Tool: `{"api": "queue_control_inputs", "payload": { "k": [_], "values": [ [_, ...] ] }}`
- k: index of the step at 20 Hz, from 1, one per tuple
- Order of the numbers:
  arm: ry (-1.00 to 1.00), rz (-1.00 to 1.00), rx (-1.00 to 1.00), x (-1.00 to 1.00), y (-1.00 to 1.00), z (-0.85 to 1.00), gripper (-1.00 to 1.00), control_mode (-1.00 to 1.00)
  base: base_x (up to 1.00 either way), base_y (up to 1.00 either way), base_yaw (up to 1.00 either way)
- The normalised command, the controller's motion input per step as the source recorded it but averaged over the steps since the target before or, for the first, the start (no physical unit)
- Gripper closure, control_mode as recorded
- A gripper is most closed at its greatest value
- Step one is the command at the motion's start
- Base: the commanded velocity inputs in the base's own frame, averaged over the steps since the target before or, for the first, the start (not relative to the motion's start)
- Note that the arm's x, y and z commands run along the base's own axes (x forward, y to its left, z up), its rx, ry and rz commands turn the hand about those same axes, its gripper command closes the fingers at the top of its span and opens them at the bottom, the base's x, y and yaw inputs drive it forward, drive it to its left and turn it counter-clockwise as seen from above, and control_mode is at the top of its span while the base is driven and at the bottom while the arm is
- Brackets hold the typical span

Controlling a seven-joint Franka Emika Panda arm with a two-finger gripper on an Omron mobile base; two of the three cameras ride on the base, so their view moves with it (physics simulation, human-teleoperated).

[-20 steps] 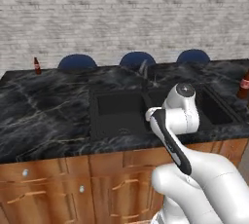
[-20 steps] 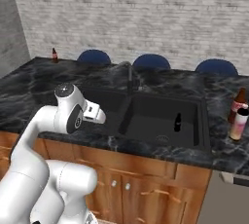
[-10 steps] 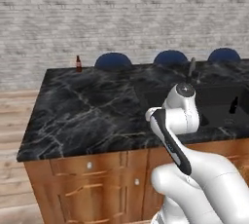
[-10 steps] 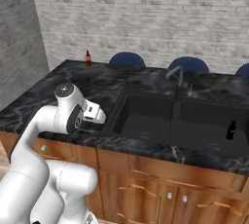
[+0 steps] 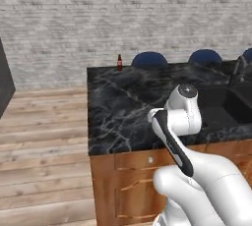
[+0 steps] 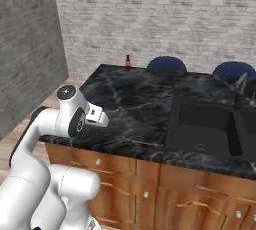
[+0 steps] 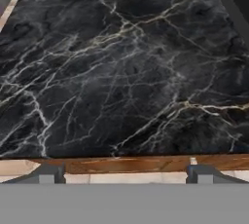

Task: Place the large bottle from the dining counter next to the other large bottle outside the sink, and place the small bottle from the dining counter next to the other small bottle inside the sink.

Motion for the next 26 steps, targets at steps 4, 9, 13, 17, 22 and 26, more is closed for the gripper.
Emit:
{"api": "queue_control_inputs", "payload": {
  "k": [4, 9, 13, 17, 22, 26],
  "values": [
    [0.0, 0.0, 0.0, 0.0, 0.0, 0.0, -1.0, 1.0, 0.0, 0.94, 0.0],
    [0.0, 0.0, 0.0, 0.0, 0.0, 0.0, -1.0, 1.0, 0.0, 0.91, 0.0],
    [0.0, 0.0, 0.0, 0.0, 0.0, 0.0, -1.0, 1.0, 0.0, 0.86, 0.0],
    [0.0, 0.0, 0.0, 0.0, 0.0, 0.0, -1.0, 1.0, 0.04, 0.77, 0.0],
    [0.0, 0.0, 0.0, 0.0, 0.0, 0.0, -1.0, 1.0, 0.25, 0.62, -0.01],
    [0.0, 0.0, 0.0, 0.0, 0.0, 0.0, -1.0, 1.0, 0.69, 0.4, -0.04]
  ]
}}
